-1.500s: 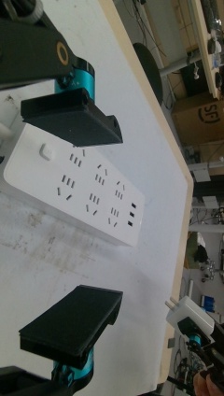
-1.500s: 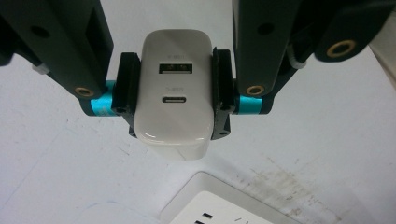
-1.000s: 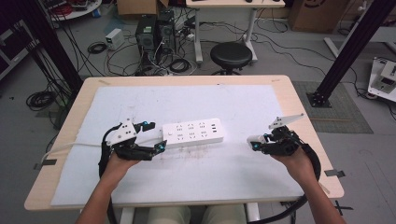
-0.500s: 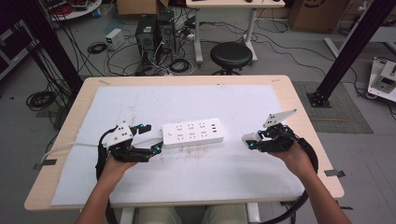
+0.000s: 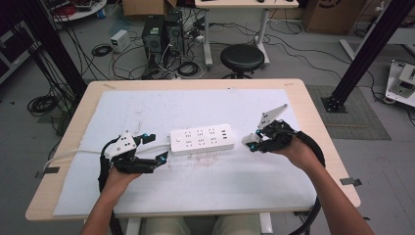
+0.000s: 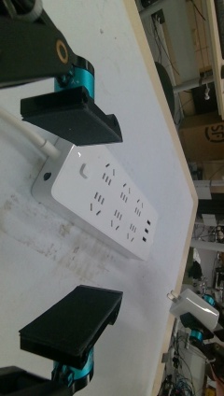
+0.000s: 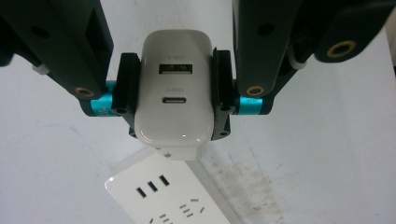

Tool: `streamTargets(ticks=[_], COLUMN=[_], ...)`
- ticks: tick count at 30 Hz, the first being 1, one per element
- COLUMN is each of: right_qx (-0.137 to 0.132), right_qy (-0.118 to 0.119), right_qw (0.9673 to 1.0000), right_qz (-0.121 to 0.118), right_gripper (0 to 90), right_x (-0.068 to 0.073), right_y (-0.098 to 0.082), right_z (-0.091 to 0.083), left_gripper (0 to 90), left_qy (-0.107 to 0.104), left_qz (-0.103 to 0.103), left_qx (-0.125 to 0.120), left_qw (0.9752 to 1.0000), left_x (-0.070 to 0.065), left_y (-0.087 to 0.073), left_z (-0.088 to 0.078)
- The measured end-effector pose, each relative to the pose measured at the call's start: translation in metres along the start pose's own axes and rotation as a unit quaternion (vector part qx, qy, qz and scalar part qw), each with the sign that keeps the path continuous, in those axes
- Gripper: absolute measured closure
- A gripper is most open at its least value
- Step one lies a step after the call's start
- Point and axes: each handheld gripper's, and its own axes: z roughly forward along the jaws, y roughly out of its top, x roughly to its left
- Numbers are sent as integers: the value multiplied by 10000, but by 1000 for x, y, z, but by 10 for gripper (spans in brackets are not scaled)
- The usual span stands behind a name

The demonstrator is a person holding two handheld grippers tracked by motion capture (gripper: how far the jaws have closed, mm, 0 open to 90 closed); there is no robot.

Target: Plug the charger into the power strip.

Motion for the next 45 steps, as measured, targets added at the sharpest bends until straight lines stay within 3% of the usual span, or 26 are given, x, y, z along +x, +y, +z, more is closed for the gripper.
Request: streamTargets(ticks=[11, 27, 35, 45], right_qx=[303, 749, 1093, 1584], right_qy=[194, 436, 463, 530], right_qw=[9986, 9911, 9844, 9706], right_qz=[-385, -1010, -1301, -1734], right_gripper=[634, 634, 634, 634], right_x=[-11, -33, -38, -38], right_y=[42, 95, 114, 133], right_z=[18, 50, 67, 89], left_gripper=[204, 204, 204, 204], left_qy=[0, 51, 95, 85], left_qz=[81, 83, 63, 9], left_qx=[81, 136, 100, 105], left_qw=[9999, 9999, 9999, 9999], left_x=[0, 5, 9, 12], left_y=[-2, -8, -10, -13], left_z=[0, -8, -12, -15])
